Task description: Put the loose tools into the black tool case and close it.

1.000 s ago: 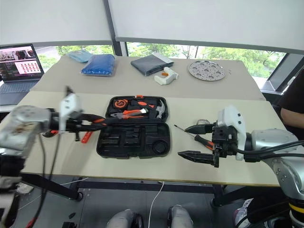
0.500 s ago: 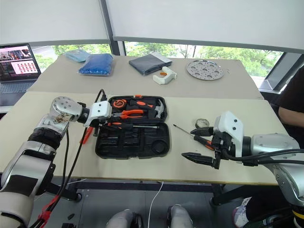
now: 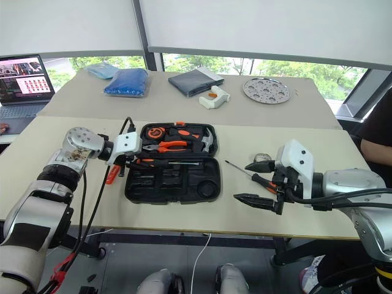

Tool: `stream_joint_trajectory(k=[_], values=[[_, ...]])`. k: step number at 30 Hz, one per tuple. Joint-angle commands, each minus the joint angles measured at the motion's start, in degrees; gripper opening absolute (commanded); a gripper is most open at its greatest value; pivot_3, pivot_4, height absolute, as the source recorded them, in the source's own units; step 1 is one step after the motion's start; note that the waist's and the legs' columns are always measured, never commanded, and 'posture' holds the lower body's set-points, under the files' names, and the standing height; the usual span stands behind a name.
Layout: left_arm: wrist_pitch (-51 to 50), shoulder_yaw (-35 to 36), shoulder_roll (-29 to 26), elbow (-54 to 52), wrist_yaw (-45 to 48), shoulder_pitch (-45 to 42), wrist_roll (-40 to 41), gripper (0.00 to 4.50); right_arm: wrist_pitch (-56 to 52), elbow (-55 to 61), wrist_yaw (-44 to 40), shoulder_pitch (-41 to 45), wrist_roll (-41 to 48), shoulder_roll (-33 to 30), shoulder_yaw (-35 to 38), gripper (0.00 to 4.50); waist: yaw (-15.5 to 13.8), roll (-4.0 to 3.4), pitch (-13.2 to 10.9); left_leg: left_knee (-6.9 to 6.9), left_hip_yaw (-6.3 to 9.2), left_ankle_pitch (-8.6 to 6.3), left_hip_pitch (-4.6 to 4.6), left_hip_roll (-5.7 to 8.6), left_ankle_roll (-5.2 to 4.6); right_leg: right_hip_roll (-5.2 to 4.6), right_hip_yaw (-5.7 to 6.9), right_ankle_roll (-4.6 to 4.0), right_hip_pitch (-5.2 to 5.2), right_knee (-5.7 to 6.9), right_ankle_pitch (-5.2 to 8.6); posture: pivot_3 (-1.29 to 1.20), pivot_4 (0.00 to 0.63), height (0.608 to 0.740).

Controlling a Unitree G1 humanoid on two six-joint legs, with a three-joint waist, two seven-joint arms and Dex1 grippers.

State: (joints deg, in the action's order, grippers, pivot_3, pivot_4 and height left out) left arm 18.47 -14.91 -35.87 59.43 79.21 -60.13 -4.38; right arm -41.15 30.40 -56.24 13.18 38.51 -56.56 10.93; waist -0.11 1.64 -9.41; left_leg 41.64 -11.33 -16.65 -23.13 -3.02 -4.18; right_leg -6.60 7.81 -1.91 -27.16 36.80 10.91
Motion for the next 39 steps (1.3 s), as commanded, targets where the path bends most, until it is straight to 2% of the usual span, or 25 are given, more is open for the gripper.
stream_joint_trajectory(k=[1,3,4,6,9,14,18,22,25,28,31,33,36,39], values=[[-3.15,2.72,-0.42,-3.2,2.04,-1.77,2.43,2.77,1.65,0.69,-0.57,1.17,0.45,0.26,0.41,4.5,-0.01,0.0,0.0,0.02,0.02,-0.01,-0.02,0.0,-0.01,0.0,0.05,0.0,0.0,0.01,0.0,0.0,0.15,0.718],[-4.59,3.58,-0.27,-4.45,3.11,-1.94,3.24,3.38,1.85,0.58,-0.73,1.18,0.39,0.36,0.25,4.5,-0.01,0.0,0.0,0.06,0.04,-0.01,-0.05,0.01,-0.02,-0.01,0.13,0.01,-0.01,0.02,0.0,0.0,0.15,0.718],[-5.41,3.96,-0.21,-5.09,3.54,-1.94,3.66,3.12,1.94,0.5,-0.76,1.2,0.29,0.45,0.11,4.5,-0.04,0.0,0.0,0.07,0.06,-0.01,-0.06,0.01,-0.02,-0.02,0.14,0.02,0.0,0.02,-0.01,0.0,0.15,0.718],[-6.78,4.56,-0.1,-6.2,4.02,-1.74,4.2,2.88,2.08,0.43,-0.78,1.22,0.12,0.62,-0.08,4.5,-0.08,0.0,0.0,0.09,0.07,-0.02,-0.08,0.02,-0.04,-0.03,0.17,0.04,0.0,0.02,-0.01,0.0,0.15,0.718],[-7.63,4.95,0.38,-6.94,3.84,-1.49,4.06,1.68,2.16,0.4,-0.67,1.4,0.06,0.85,-0.4,4.5,-0.07,0.0,0.0,0.1,0.07,-0.02,-0.09,0.03,-0.04,-0.04,0.28,0.05,0.0,0.02,-0.01,0.0,0.15,0.718],[-6.96,3.83,2.65,-6.73,2.96,-0.64,2.72,0.01,2.03,0.59,-0.61,1.12,0.09,0.7,-0.04,4.5,-0.15,0.0,0.0,0.12,0.08,-0.02,-0.09,0.04,-0.04,-0.05,0.29,0.06,0.01,0.04,-0.02,0.0,0.15,0.718],[-5.39,2.14,4.15,-6.09,2.58,0.3,0.61,0.01,1.82,0.66,-0.42,0.95,0.13,0.56,0.32,4.5,-0.15,0.0,0.0,0.14,0.08,-0.02,-0.1,0.04,-0.04,-0.05,0.3,0.06,0.0,0.04,-0.02,0.0,0.15,0.718],[-0.17,-2.04,5.08,-2.78,-7.7,0.25,-7.13,0.01,1.55,1.18,0.19,0.5,0.33,0.76,0.65,4.5,-0.2,0.0,0.0,0.14,0.09,-0.02,-0.09,0.05,-0.04,-0.04,0.29,0.06,0.01,0.05,-0.03,0.0,0.15,0.718],[2.78,-3.45,5.48,-1.45,-10.67,0.59,-9.27,0.01,1.11,2.12,1.08,-0.06,0.93,1.05,1.19,4.5,-0.53,-0.04,0.04,0.17,0.1,-0.02,0.09,0.06,-0.04,-0.11,0.28,0.05,0.18,0.11,-0.04,0.0,0.15,0.718],[1.42,-1.78,5.47,-1.83,-8.83,0.69,-6.75,0.01,0.23,3.6,2.27,-1.82,2.15,1.24,3.2,4.5,-0.59,-0.04,0.04,0.17,0.14,-0.1,0.14,0.09,-0.16,-0.33,0.4,0.15,0.26,0.17,-0.09,0.0,0.15,0.718],[-4.42,1.8,4.84,-4.73,-3.29,0.77,-1.22,0.01,-0.5,5.04,3.29,-4.9,3.32,1.24,6.07,4.5,-0.54,-0.04,0.03,0.19,0.18,-0.07,0.1,0.1,-0.26,-0.41,0.41,0.23,0.25,0.17,-0.16,0.0,0.15,0.718],[-15.18,5.92,2.96,-12.23,3.44,1.53,6.39,0.01,-1.52,5.79,4.07,-9.07,3.53,1.4,9.95,4.5,-0.25,-0.04,0.03,0.21,0.19,-0.06,-0.02,0.09,-0.26,-0.39,0.42,0.24,0.14,0.18,-0.16,0.0,0.15,0.718],[-31.1,10.94,-0.23,-24.46,7.63,3.45,15.14,0.68,-2.86,4.88,5.0,-16.15,3.14,1.72,16.92,4.5,-0.24,0.0,0.01,0.27,0.19,-0.01,-0.19,0.08,-0.21,-0.27,0.48,0.14,0.01,0.26,-0.09,0.0,0.15,0.718],[-39.25,13.62,-2.7,-35.35,6.54,6.98,19.75,1.8,-2.33,0.2,5.74,-20.93,0.52,1.86,21.35,4.5,-0.26,-0.02,0.02,0.26,0.19,-0.01,-0.17,0.14,-0.21,-0.28,0.48,0.13,0.06,0.26,-0.06,0.0,0.15,0.718]])
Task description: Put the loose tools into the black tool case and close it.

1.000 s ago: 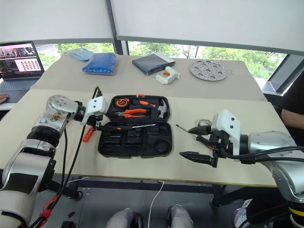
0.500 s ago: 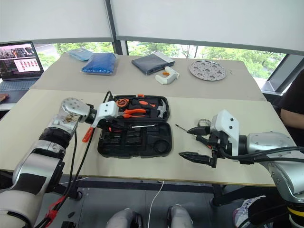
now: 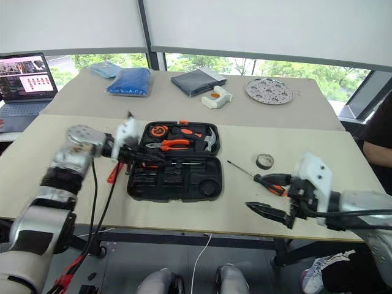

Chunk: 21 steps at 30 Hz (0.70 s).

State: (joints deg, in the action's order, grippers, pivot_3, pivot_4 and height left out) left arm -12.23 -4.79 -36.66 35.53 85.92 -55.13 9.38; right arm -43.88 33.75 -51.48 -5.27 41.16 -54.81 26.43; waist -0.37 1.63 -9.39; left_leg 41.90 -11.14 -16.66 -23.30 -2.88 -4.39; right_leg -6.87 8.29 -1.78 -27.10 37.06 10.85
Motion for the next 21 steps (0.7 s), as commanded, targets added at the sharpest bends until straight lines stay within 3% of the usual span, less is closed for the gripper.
stream_joint_trajectory(k=[1,7,14,17,18,21], values=[[-10.43,4.15,-2.47,-14.53,-0.88,3.12,7.01,2.21,1.01,-5.11,1.02,-3.37,-3.19,0.03,6.55,4.5,-0.03,-0.04,0.03,0.0,0.0,-0.01,0.03,0.04,-0.01,-0.02,0.0,0.14,0.05,-0.02,0.08,0.0,0.15,0.718],[-17.36,4.24,-5.64,-27.83,-0.09,9.58,11.98,4.46,6.04,-17.49,1.38,0.68,-10.21,-1.05,0.94,4.5,0.08,-0.05,0.0,-0.03,0.06,-0.12,0.53,0.07,-0.11,-0.14,-0.03,0.44,0.62,-0.16,0.22,0.0,0.15,0.718],[-18.75,3.56,-6.47,-34.28,-2.06,12.86,13.65,4.49,9.66,-29.85,0.73,15.36,-17.19,1.77,-14.54,4.5,1.12,-0.15,-0.01,-0.1,0.15,-0.12,0.64,0.05,0.01,-0.19,-0.48,0.33,0.62,-0.03,0.15,0.0,0.15,0.718],[-14.17,2.35,-8.1,-36.35,-2.27,16.23,11.26,4.49,11.33,-35.66,0.37,19.99,-20.4,4.44,-19.93,4.5,1.17,-0.16,-0.01,-0.11,0.14,-0.03,0.63,0.05,0.02,-0.09,-0.52,0.21,0.6,-0.02,0.23,0.0,0.15,0.718],[-12.93,2.03,-8.59,-36.62,-2.45,17.27,10.55,4.5,12.01,-37.17,0.35,20.84,-21.5,5.06,-21.31,4.0,1.21,-0.18,-0.01,-0.12,0.13,-0.02,0.64,0.05,0.04,-0.06,-0.52,0.19,0.6,-0.02,0.25,0.0,0.15,0.718],[-12.66,2.64,-9.96,-37.07,-3.56,19.0,10.5,4.5,13.62,-39.11,-0.45,21.67,-22.71,6.05,-23.01,3.07,1.04,-0.2,-0.02,-0.16,0.11,-0.04,0.6,0.06,0.08,-0.02,-0.49,0.17,0.56,-0.03,0.33,0.0,0.15,0.718]])
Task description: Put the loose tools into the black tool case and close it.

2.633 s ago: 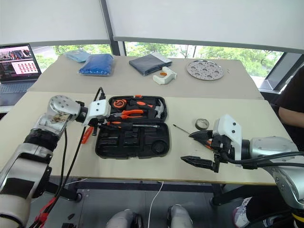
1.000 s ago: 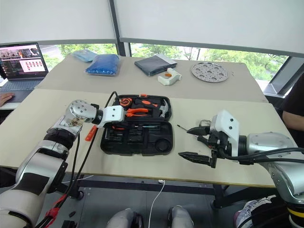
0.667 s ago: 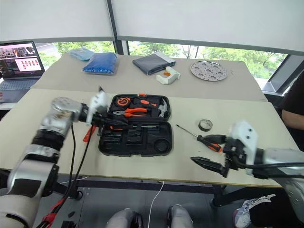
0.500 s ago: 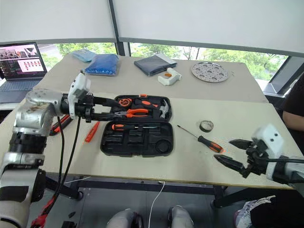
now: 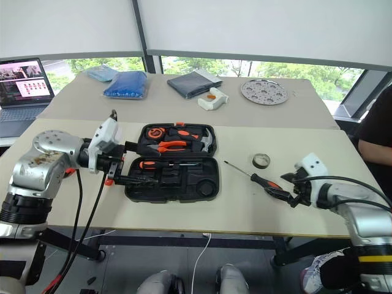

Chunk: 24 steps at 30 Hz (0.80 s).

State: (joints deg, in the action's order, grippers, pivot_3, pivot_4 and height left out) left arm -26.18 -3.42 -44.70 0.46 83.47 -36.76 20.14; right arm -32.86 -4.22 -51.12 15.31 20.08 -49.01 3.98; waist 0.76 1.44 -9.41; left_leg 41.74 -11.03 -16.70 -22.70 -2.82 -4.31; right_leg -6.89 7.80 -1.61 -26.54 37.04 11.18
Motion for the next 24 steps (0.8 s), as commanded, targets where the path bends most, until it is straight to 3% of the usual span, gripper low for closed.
stream_joint_trajectory(k=[1,6,9,13,16,19,24], values=[[1.11,1.64,-2.39,-2.09,-1.36,0.95,0.04,4.5,2.95,-1.48,-0.98,1.26,-1.85,0.43,-0.67,2.68,-0.13,-0.01,0.0,0.01,0.0,-0.01,-0.04,0.0,0.01,0.01,0.03,0.0,-0.04,0.0,0.01,0.0,0.15,0.718],[0.15,3.39,-5.12,-2.31,-1.95,2.85,1.37,4.5,4.38,0.73,-2.14,1.94,-0.8,1.05,0.86,1.09,-0.05,-0.01,0.0,0.04,0.0,-0.01,-0.1,0.01,0.01,-0.05,0.03,0.05,-0.08,-0.01,0.02,0.0,0.15,0.718],[-0.18,5.04,-7.16,-2.44,-1.91,4.92,1.97,4.5,-1.75,7.83,-2.36,6.51,5.06,1.82,3.02,1.02,0.4,-0.13,-0.07,0.02,0.0,0.0,-0.09,-0.01,0.04,-0.06,-0.06,0.05,-0.17,0.04,0.02,0.0,0.15,0.718],[1.97,6.7,-9.09,-1.24,-2.95,7.05,0.99,4.5,-3.29,15.45,-6.95,14.79,6.1,1.92,-3.56,1.02,1.07,-0.23,-0.13,-0.01,-0.03,0.09,-0.18,-0.04,0.18,0.01,-0.21,0.0,-0.42,0.17,-0.01,0.0,0.15,0.718],[2.29,6.13,-8.87,-0.23,-3.9,6.59,0.4,4.5,0.32,14.29,-9.32,20.12,0.4,4.93,-12.9,1.02,0.41,-0.14,-0.08,-0.04,-0.02,0.11,-0.15,-0.14,0.27,0.19,-0.13,-0.08,-0.39,0.14,0.03,0.0,0.15,0.718],[1.7,6.43,-9.01,-0.98,-4.64,6.79,1.03,4.5,11.88,7.63,-11.24,25.1,-10.22,7.51,-22.4,1.02,-0.03,-0.14,-0.09,-0.03,-0.04,0.08,-0.25,-0.11,0.31,0.21,-0.12,-0.09,-0.47,0.13,0.04,0.0,0.15,0.718],[1.39,7.11,-8.61,-1.96,-6.82,7.74,1.36,4.5,19.17,-3.61,-7.15,31.19,-18.25,13.36,-26.25,1.02,-0.02,-0.15,-0.1,0.05,-0.14,0.1,-0.6,0.02,0.27,0.24,0.01,-0.08,-0.75,0.15,0.01,0.0,0.15,0.718]])
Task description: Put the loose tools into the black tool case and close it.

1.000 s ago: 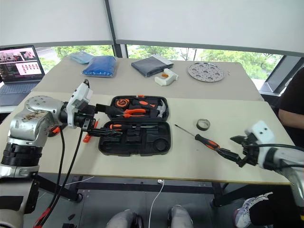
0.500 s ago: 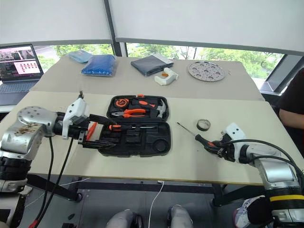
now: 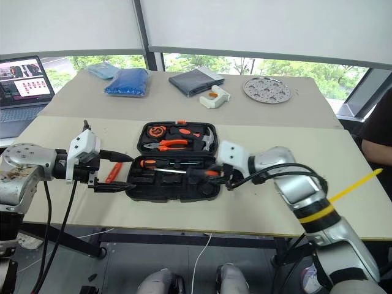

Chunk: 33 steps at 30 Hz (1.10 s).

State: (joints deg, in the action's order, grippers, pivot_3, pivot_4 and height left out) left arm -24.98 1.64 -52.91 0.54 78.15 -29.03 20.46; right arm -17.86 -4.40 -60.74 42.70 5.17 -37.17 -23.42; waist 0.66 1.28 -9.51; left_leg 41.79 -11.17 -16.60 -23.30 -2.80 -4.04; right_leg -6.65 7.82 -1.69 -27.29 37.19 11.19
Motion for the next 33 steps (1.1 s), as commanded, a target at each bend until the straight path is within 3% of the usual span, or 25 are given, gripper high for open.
stream_joint_trajectory(k=[1,18,20,27,30,33], values=[[0.26,2.05,-0.32,-2.23,-1.84,0.25,1.09,4.5,5.63,-4.34,2.08,4.31,-4.2,1.89,0.86,1.02,0.13,0.0,0.0,0.0,-0.01,0.0,-0.01,0.0,0.0,0.01,0.01,0.0,0.0,0.0,0.0,0.0,0.15,0.718],[1.23,1.57,-0.05,-2.21,-3.71,0.57,1.53,4.5,9.21,-10.52,1.16,5.99,-10.31,7.69,0.34,1.02,0.5,-0.01,0.0,-0.01,-0.04,0.03,0.1,-0.1,0.08,0.14,-0.01,-0.05,0.01,0.1,0.04,0.0,0.15,0.718],[1.37,1.48,0.01,-2.17,-3.69,0.42,1.52,4.5,10.19,-10.52,0.7,5.79,-10.87,7.39,0.2,2.04,0.52,-0.01,0.0,-0.01,-0.04,0.03,0.1,-0.1,0.08,0.13,-0.01,-0.05,0.01,0.1,0.04,0.0,0.15,0.718],[2.43,1.15,0.01,-0.55,-3.51,-0.27,1.0,4.5,6.78,-7.77,0.13,6.23,-8.53,8.32,2.85,4.33,0.54,-0.01,0.0,-0.02,-0.04,0.03,0.11,-0.09,0.08,0.13,-0.02,-0.06,0.01,0.1,0.04,0.0,0.15,0.718],[2.75,0.89,0.32,-0.02,-3.69,-0.62,0.81,4.5,3.12,-6.22,-0.34,5.67,-6.06,10.12,4.25,4.17,0.56,-0.01,0.0,-0.01,-0.04,0.03,0.11,-0.1,0.09,0.14,-0.02,-0.06,0.01,0.12,0.04,0.0,0.15,0.718],[2.91,0.7,0.69,0.17,-3.79,-0.78,0.67,4.5,1.51,-6.2,-0.08,5.56,-5.57,11.45,4.22,3.3,0.64,-0.01,0.0,-0.01,-0.04,0.03,0.12,-0.11,0.09,0.15,-0.02,-0.08,0.01,0.15,0.04,0.0,0.15,0.718]])
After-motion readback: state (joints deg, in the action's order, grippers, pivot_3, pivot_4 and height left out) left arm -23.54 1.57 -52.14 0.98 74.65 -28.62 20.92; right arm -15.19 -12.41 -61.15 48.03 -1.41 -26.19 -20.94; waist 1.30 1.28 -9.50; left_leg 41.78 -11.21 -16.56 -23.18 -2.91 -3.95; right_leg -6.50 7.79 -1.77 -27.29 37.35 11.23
